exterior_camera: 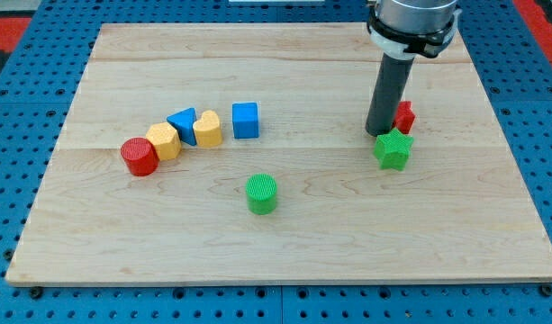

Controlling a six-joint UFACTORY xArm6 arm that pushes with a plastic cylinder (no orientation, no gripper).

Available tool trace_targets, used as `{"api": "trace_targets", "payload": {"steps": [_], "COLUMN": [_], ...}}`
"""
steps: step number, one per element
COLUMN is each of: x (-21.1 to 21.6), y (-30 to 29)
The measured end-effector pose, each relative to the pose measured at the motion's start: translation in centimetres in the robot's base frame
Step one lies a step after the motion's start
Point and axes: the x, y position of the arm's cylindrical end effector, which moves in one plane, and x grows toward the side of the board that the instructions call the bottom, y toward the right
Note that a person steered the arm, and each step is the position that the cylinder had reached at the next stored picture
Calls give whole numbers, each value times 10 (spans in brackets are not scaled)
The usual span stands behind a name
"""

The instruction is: Place the green circle below the green star

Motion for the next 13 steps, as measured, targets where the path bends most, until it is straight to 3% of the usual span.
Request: {"api": "trace_targets", "payload": {"steps": [1,3,4,6,7,9,10,13], "x": [27,31,31,66,110,79,79,120], "y": [-16,-5,-47,-189,-201,-67,-36,-25]}}
